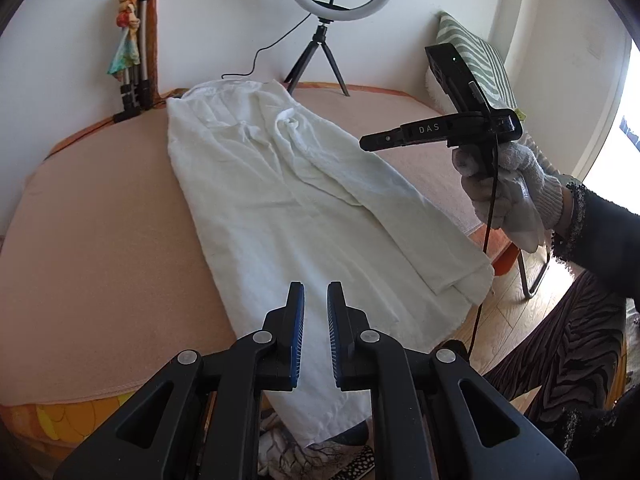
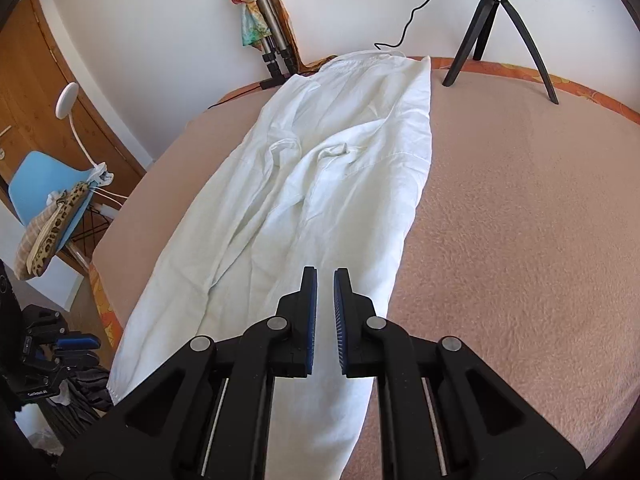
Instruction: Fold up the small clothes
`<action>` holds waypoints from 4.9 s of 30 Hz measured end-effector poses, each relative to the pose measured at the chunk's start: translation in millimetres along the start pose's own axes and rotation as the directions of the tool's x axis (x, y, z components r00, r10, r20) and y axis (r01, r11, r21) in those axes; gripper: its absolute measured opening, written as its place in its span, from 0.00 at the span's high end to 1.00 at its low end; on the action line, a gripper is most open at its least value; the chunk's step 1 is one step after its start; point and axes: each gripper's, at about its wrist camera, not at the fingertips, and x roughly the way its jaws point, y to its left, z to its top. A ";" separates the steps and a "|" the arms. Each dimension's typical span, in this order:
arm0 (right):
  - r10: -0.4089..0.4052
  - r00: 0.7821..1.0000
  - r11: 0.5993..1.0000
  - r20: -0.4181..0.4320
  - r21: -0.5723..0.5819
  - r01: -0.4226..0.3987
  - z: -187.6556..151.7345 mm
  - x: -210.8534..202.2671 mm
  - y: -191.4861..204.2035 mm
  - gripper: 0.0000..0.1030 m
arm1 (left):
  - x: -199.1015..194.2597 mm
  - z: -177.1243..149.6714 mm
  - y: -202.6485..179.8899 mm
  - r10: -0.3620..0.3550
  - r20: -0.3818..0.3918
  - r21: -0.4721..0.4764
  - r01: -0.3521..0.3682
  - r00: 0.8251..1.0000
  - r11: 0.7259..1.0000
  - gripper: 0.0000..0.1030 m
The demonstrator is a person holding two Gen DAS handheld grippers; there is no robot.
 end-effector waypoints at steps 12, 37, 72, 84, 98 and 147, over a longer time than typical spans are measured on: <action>0.027 0.998 0.982 -0.064 0.186 -0.015 -57.0 -10.1 -19.2 0.91 | 9.6 -12.9 47.0 -0.004 -0.048 -0.142 -0.003 0.999 0.990 0.68; 0.116 0.969 0.993 -0.217 0.060 -0.105 -116.5 -51.3 17.8 0.48 | 18.7 -42.8 47.0 -0.170 -0.126 -0.295 0.127 0.977 0.947 0.79; -0.170 0.982 0.931 -0.082 -0.341 0.133 -131.7 -34.2 109.1 0.96 | 163.4 167.8 61.4 -0.136 -0.073 -0.185 0.120 0.988 0.975 0.51; -0.043 0.994 0.969 -0.095 -0.245 0.019 -121.3 -44.0 98.4 0.97 | 205.1 164.5 52.0 -0.117 -0.150 -0.127 0.098 0.982 0.987 0.94; 0.092 0.976 0.978 -0.197 -0.166 -0.126 -121.1 -16.4 113.8 0.95 | 206.3 164.2 38.9 0.053 -0.165 0.063 -0.043 0.985 0.997 0.83; 0.152 0.985 0.952 -0.080 0.280 -0.124 -130.1 -83.0 -17.9 0.66 | 103.4 27.3 -126.8 -0.272 -0.251 0.403 0.355 0.929 0.843 0.85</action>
